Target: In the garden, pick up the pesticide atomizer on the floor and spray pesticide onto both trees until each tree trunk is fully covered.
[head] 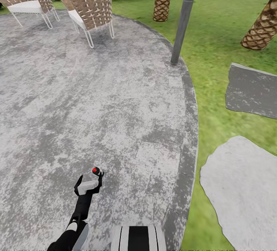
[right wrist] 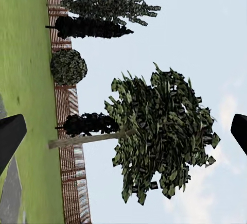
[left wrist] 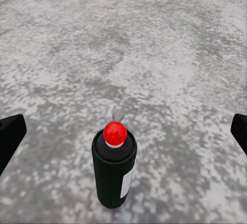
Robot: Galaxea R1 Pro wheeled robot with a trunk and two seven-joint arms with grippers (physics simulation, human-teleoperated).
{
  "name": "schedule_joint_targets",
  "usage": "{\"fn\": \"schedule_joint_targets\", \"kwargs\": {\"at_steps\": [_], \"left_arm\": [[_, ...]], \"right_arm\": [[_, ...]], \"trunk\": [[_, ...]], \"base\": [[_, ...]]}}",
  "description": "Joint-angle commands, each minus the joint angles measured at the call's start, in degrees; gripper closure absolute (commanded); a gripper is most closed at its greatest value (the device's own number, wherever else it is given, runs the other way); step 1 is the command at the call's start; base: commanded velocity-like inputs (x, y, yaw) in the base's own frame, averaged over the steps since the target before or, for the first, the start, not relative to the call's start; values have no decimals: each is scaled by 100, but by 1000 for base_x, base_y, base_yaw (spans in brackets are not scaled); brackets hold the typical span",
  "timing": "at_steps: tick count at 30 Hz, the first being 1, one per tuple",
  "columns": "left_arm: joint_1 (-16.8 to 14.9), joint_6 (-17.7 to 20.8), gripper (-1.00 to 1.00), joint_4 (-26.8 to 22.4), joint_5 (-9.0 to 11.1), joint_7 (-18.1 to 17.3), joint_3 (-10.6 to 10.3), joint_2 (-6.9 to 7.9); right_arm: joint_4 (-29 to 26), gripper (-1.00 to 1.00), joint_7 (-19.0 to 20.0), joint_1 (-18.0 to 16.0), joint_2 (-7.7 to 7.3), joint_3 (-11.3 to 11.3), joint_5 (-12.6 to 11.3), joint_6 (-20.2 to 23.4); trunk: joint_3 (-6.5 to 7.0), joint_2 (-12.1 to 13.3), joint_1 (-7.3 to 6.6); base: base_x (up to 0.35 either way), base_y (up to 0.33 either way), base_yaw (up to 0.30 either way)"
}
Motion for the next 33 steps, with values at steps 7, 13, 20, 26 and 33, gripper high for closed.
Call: {"fn": "schedule_joint_targets", "kwargs": {"at_steps": [7,13,20,26,33], "left_arm": [[-21,-14,-100,-5,12,1,2,6],[-26,-14,-100,-7,11,1,2,6],[-24,-14,-100,-116,11,1,2,8],[-23,-14,-100,-184,11,1,2,15],[-28,-14,-100,-215,11,1,2,15]], "right_arm": [[10,-100,2,-13,3,-33,44,-31],[10,-100,2,-13,3,-35,44,-31],[11,-100,5,-13,3,-37,44,-31],[14,-100,6,-13,3,-37,44,-31],[18,-100,3,-13,3,-37,44,-31]], "trunk": [[-159,-11,17],[-292,-19,32],[-447,-28,50],[-580,-36,66],[-735,-45,84]], "base": [[0,0,0],[0,0,0],[0,0,0],[0,0,0],[0,0,0]]}}
